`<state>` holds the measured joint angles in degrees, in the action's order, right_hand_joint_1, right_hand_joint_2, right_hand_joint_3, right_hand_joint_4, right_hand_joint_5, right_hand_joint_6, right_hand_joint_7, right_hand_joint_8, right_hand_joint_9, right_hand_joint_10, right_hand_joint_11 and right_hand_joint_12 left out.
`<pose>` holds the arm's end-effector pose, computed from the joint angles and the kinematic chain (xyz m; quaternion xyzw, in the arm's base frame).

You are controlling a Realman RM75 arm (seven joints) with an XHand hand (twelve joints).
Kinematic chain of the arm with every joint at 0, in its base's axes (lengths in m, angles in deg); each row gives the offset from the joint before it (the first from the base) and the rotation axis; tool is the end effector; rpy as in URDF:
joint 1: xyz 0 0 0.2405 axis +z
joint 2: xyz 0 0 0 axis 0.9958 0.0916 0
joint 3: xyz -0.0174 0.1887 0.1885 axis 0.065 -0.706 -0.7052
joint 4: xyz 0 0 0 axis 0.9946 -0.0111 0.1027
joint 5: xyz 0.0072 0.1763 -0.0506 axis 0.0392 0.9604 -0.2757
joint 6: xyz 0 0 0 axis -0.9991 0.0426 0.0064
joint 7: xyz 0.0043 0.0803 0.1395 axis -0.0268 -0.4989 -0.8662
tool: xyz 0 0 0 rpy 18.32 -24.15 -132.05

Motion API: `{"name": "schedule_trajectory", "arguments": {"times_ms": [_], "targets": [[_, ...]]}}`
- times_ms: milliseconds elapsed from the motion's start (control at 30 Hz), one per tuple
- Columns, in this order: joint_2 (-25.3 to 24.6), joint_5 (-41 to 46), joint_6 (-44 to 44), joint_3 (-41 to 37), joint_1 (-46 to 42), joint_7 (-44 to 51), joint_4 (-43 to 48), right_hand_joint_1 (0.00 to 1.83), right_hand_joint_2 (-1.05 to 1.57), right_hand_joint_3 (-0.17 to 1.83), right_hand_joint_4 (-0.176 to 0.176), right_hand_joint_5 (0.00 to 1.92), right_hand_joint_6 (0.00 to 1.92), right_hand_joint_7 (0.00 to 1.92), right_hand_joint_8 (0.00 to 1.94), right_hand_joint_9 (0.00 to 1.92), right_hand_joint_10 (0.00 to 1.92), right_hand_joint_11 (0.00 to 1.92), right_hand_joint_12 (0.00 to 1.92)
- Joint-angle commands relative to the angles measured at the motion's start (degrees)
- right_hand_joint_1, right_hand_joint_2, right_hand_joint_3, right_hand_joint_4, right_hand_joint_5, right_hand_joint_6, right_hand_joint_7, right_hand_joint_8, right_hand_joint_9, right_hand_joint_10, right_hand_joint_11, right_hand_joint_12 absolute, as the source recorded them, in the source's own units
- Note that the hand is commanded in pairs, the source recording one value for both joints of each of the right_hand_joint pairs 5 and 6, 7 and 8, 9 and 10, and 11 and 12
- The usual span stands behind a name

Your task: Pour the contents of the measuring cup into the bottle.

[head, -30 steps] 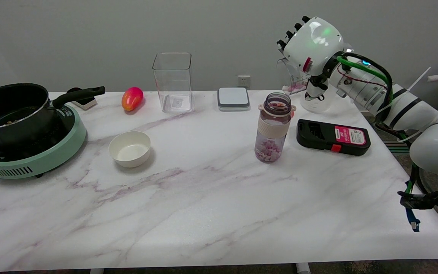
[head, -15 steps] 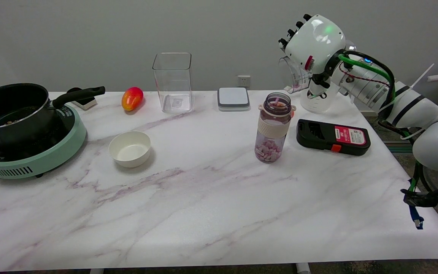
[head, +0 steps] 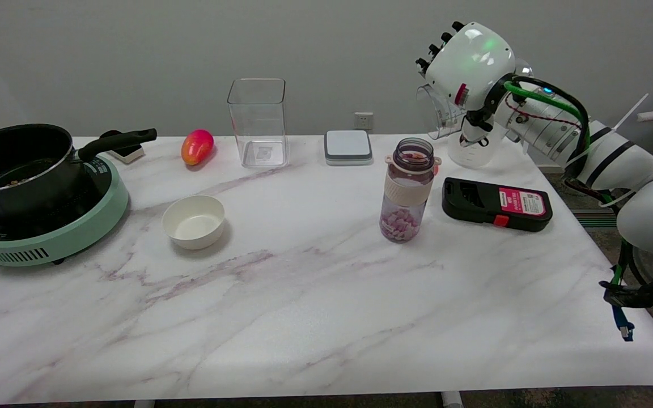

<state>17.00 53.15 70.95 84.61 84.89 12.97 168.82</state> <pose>-0.0769 -0.3261 0.3764 0.6973 0.3982 -0.1873 0.5658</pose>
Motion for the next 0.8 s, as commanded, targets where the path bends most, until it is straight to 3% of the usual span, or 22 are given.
{"name": "schedule_trajectory", "arguments": {"times_ms": [33,800], "targets": [[0.6,0.3,0.9,-0.1,0.4,0.8,0.0,1.43,1.27,0.32,0.000,1.92,1.92,1.83,1.83,1.59,1.59,1.35,1.35],[2.0,1.7,2.7,-0.5,1.6,0.9,0.0,1.42,1.28,0.33,0.000,1.92,1.92,1.84,1.84,1.59,1.59,1.35,1.35]]}}
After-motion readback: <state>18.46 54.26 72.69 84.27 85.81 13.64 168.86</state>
